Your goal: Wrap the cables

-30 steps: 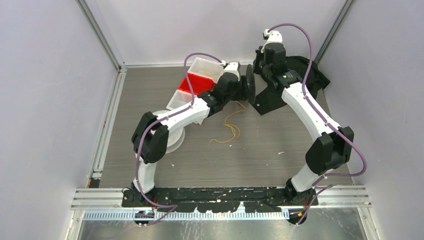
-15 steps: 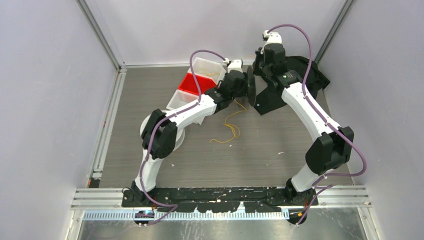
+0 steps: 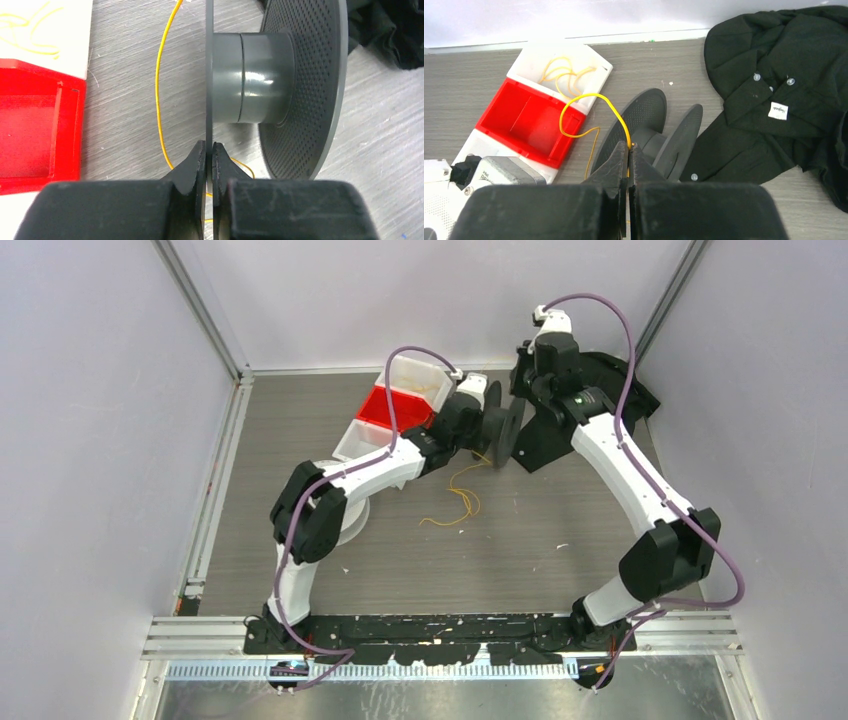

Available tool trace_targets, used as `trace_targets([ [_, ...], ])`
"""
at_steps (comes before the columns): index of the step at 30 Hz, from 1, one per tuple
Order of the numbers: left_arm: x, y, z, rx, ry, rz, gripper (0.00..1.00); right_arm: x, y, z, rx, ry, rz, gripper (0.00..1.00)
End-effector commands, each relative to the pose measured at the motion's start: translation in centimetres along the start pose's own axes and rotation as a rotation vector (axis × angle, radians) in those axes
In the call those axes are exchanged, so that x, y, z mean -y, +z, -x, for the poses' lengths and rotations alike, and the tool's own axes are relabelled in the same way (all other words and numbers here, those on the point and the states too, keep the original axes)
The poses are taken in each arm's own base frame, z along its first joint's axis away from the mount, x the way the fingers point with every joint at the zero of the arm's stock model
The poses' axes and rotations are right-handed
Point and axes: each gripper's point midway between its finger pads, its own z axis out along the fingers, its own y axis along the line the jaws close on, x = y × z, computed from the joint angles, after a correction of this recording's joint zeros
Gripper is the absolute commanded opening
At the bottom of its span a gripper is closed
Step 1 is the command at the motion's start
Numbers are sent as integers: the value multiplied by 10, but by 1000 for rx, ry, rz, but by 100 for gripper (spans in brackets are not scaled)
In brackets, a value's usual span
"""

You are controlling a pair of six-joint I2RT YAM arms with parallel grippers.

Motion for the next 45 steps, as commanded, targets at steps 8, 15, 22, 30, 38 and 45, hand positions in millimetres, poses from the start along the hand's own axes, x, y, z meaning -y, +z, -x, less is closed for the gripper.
trace_targets([
  [8, 21, -34, 35, 66, 49, -206, 0, -14, -27, -19, -18, 88, 49, 1],
  [15, 23, -40, 36, 73, 68, -227, 5, -17, -19, -50, -64, 133, 28, 0],
  [22, 26, -48, 31, 48, 72, -261, 29, -17, -5, -68, -96, 158, 14, 1],
  [30, 30, -52, 32, 53, 84, -291, 41, -5, -4, -70, -111, 203, -72, 1],
  [38, 40, -50, 28, 44, 113, -349, 58, 4, -8, -75, -154, 319, -181, 1],
  [45, 46, -47, 30, 58, 112, -382, 57, 0, -15, -68, -166, 417, -203, 1],
])
